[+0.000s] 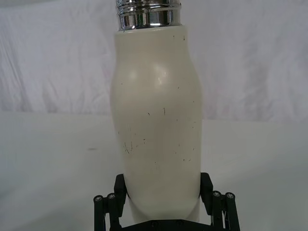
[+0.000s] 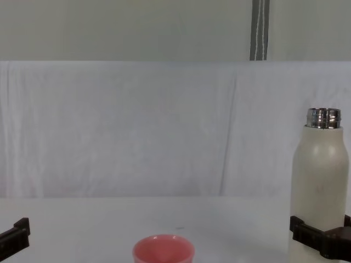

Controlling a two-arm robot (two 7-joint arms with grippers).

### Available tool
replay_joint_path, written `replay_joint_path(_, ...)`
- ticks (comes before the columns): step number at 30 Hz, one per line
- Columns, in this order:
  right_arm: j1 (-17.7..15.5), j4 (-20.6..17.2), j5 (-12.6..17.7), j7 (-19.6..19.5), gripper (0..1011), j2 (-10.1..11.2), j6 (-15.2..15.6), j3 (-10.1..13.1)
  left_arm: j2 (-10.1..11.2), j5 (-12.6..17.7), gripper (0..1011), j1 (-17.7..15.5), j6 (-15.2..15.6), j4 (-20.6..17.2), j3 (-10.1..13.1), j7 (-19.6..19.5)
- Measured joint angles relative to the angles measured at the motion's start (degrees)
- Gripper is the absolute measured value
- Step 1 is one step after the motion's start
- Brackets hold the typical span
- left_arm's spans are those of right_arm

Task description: Grasp the thermos with one hand and pour water into the cup lid.

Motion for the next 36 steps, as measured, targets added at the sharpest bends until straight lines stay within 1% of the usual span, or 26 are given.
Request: replay_joint_path(36, 0.2, 0.5, 0.2, 0.1, 950, 0.1, 0.1, -0.1, 0.0, 0.0, 1001, 0.0, 0.0, 0.0, 0.0, 0.0)
